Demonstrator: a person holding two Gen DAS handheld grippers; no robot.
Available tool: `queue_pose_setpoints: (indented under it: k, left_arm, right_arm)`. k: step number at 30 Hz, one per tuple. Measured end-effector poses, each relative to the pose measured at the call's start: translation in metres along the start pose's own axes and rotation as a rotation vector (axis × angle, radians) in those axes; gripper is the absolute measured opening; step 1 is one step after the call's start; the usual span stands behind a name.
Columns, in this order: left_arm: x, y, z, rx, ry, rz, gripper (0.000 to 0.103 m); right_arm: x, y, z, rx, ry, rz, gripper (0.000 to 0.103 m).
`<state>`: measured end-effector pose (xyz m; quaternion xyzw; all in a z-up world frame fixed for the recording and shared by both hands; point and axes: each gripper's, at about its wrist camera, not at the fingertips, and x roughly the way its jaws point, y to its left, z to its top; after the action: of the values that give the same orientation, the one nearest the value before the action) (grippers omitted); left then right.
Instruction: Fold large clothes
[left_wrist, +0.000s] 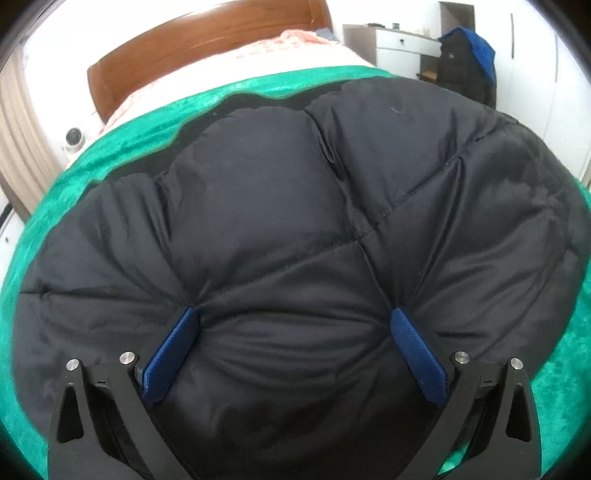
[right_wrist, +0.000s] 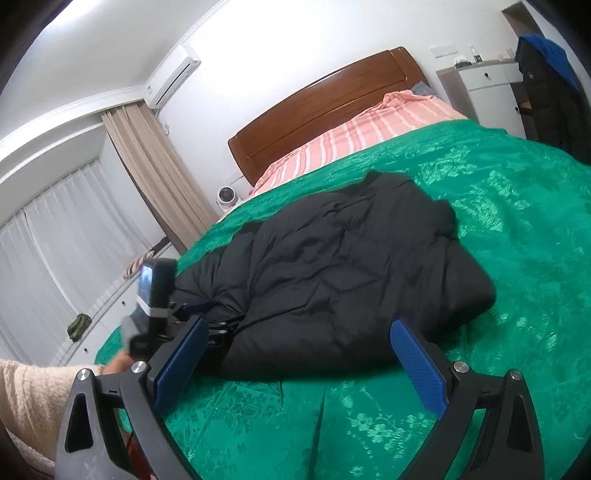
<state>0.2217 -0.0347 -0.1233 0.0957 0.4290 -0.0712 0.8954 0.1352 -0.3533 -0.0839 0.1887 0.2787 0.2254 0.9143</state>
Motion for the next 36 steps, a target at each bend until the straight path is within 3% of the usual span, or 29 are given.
queue_pose_setpoints:
  k: [3, 6, 9, 13, 15, 17, 20, 23, 25, 27, 29, 30, 31, 36]
  left_arm:
    - [-0.030, -0.009, -0.013, 0.016, -0.011, -0.043, 0.101]
    - [-0.027, -0.029, -0.033, 0.122, -0.003, -0.003, 0.103]
    - [-0.013, -0.033, -0.037, 0.106, -0.005, -0.010, 0.103]
    - [-0.021, -0.039, -0.036, 0.097, 0.024, -0.011, 0.102]
    - [-0.035, -0.035, -0.028, 0.096, 0.047, -0.059, 0.100]
    - [-0.053, -0.022, -0.015, 0.049, 0.011, -0.110, 0.100]
    - [-0.060, 0.010, 0.034, -0.071, -0.029, -0.139, 0.100]
    - [-0.043, 0.031, 0.092, -0.128, -0.075, -0.108, 0.100]
    - [-0.016, 0.034, 0.129, -0.124, -0.067, -0.086, 0.100]
    - [0.012, 0.036, 0.143, -0.127, -0.038, -0.058, 0.100]
    - [0.060, 0.051, 0.147, -0.117, 0.049, -0.009, 0.102]
    - [0.087, 0.051, 0.139, -0.109, 0.104, -0.015, 0.103]
    - [0.099, 0.055, 0.133, -0.117, 0.111, -0.023, 0.103]
    - [0.088, 0.062, 0.135, -0.139, 0.102, -0.035, 0.101]
  right_arm:
    - [-0.009, -0.005, 0.000, 0.010, -0.028, -0.014, 0.098]
    - [-0.008, -0.016, 0.002, 0.063, -0.030, -0.006, 0.098]
    - [-0.007, -0.021, 0.004, 0.083, -0.032, -0.020, 0.098]
    - [-0.013, -0.022, 0.002, 0.078, -0.036, -0.047, 0.098]
    - [-0.020, -0.026, 0.004, 0.092, -0.057, -0.049, 0.098]
    - [-0.023, -0.032, 0.006, 0.118, -0.071, -0.043, 0.098]
    - [-0.018, -0.040, 0.007, 0.164, -0.058, -0.020, 0.098]
    - [-0.011, -0.040, 0.006, 0.162, -0.035, -0.015, 0.098]
    - [-0.009, -0.037, 0.004, 0.150, -0.021, -0.010, 0.098]
    - [-0.008, -0.034, 0.003, 0.140, -0.013, -0.005, 0.098]
    - [-0.006, -0.035, 0.002, 0.137, -0.004, -0.006, 0.098]
    - [-0.005, -0.036, 0.002, 0.141, 0.000, -0.005, 0.098]
    - [-0.003, -0.038, 0.002, 0.146, 0.007, -0.004, 0.098]
    - [0.002, -0.045, 0.001, 0.173, 0.026, 0.014, 0.098]
